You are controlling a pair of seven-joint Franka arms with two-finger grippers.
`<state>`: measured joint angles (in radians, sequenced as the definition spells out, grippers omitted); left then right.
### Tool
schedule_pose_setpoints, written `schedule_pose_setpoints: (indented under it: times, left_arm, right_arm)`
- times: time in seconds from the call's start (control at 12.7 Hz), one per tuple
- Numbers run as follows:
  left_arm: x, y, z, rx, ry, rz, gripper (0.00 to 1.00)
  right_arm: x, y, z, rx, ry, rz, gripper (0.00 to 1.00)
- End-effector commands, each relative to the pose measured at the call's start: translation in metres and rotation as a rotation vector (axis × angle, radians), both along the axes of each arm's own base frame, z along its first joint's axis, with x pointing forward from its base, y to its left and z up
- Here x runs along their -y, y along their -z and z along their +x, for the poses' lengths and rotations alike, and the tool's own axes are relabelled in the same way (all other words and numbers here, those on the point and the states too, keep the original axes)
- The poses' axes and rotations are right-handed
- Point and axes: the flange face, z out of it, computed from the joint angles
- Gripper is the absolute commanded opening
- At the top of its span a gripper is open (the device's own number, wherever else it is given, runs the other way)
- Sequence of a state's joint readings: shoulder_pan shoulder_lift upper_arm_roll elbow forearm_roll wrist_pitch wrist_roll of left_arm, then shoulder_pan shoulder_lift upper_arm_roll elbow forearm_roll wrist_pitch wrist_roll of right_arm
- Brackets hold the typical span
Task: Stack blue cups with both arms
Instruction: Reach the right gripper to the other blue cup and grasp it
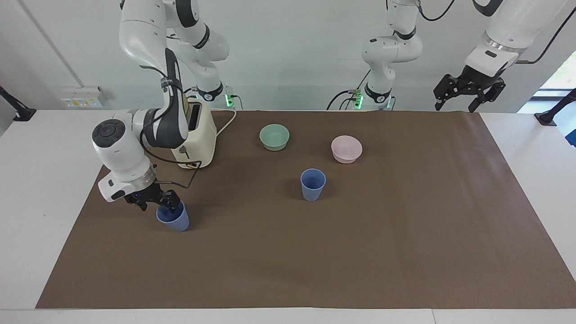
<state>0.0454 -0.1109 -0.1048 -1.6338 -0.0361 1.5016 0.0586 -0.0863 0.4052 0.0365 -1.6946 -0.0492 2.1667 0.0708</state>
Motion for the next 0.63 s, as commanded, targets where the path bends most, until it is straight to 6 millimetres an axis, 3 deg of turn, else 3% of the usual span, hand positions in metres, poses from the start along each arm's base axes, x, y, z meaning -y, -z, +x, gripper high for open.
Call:
schedule_pose_setpoints:
  times: [0.0,0.24,0.39,0.47,0.55]
  left_arm:
    - [0.013,0.011,-0.003,-0.012,-0.011,-0.008,1.00]
    - [0.006,0.002,-0.001,0.005,-0.038,-0.032,1.00]
    - [0.005,-0.006,0.000,0.017,-0.029,-0.033,1.00]
    - [0.001,-0.006,-0.001,0.012,-0.037,-0.029,1.00]
    - [-0.003,-0.005,0.000,0.009,-0.046,-0.026,1.00]
  right_arm:
    - [0.004,0.000,-0.002,0.014,-0.024,0.009,0.91]
    - [0.004,-0.002,-0.001,0.019,-0.024,0.009,0.73]
    - [0.004,-0.005,0.000,0.023,-0.024,0.009,0.51]
    - [0.004,-0.004,0.000,0.023,-0.024,0.009,0.45]
    - [0.004,-0.006,0.001,0.028,-0.024,0.008,0.30]
